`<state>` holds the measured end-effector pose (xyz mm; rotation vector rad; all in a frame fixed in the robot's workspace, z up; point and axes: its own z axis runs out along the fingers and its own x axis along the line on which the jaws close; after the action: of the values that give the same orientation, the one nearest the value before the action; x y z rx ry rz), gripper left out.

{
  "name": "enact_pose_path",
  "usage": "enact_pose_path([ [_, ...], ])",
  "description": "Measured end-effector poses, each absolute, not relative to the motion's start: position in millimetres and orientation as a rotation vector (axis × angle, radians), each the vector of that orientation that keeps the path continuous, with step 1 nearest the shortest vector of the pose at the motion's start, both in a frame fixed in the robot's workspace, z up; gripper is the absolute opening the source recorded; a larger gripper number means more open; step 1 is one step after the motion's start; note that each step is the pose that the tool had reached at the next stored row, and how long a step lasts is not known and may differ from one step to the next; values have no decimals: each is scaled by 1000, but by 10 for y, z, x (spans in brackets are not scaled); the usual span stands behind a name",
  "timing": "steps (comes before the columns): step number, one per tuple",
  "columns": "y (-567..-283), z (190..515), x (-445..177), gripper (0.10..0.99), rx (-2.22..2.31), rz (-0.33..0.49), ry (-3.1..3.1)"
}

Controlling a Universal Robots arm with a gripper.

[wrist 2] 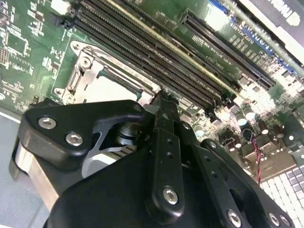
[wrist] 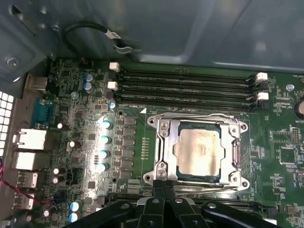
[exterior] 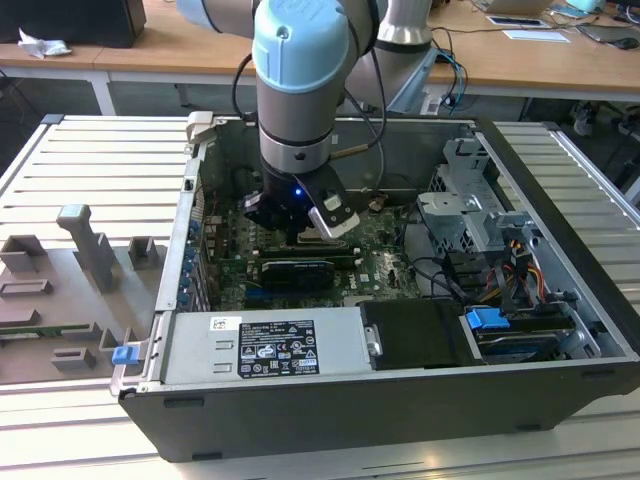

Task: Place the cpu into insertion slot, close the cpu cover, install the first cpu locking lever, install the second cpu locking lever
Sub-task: 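Install the second cpu locking lever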

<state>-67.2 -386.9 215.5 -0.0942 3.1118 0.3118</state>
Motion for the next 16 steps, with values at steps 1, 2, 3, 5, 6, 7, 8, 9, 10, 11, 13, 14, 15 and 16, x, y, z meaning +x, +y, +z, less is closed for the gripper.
enact_pose_path([
  [1,-3891,2151,-674,106,-94,328,3110],
  [2,-3921,2147,-679,106,-94,354,3106],
  [3,-3945,2145,-683,106,-94,375,3103],
  [5,-3971,2141,-691,106,-94,392,3101],
  [6,-3984,2137,-697,106,-93,398,3100],
  [7,-3992,2130,-702,106,-93,403,3099],
  [8,-4000,2118,-707,106,-93,408,3099],
  [9,-4005,2108,-710,106,-93,412,3098],
  [10,-4013,2085,-716,106,-93,421,3097],
  [11,-4015,2058,-733,106,-93,442,3093],
  [13,-4015,2008,-745,106,-94,454,3091],
  [14,-4016,1992,-748,106,-93,461,3090],
  [15,-4016,1977,-751,106,-93,472,3088],
  [16,-4015,1967,-752,106,-93,485,3086],
])
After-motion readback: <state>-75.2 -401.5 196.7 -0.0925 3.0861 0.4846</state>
